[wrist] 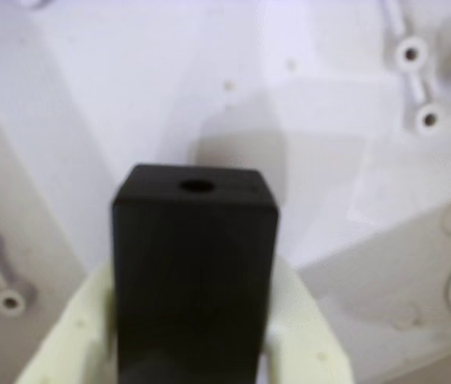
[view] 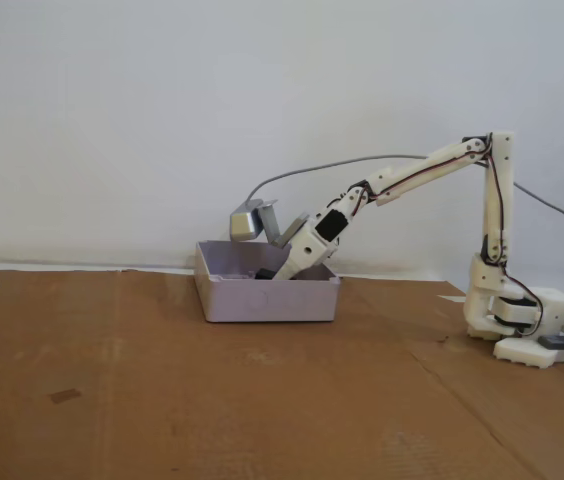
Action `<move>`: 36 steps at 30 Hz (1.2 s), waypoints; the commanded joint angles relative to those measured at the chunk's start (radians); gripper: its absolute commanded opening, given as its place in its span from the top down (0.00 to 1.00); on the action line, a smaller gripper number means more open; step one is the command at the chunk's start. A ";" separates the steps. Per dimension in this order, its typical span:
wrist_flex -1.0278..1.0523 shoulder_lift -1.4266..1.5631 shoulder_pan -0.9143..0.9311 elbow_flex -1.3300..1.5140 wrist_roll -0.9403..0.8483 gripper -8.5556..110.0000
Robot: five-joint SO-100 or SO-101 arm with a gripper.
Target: Grasp a block and put it in the box.
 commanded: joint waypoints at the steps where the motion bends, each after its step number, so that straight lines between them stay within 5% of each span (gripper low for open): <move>1: -0.046 0.040 -0.003 -0.048 -0.008 0.85; 21: -0.048 0.040 -0.005 -0.054 -0.009 0.70; 36: -0.061 0.091 -0.017 -0.072 -0.012 0.70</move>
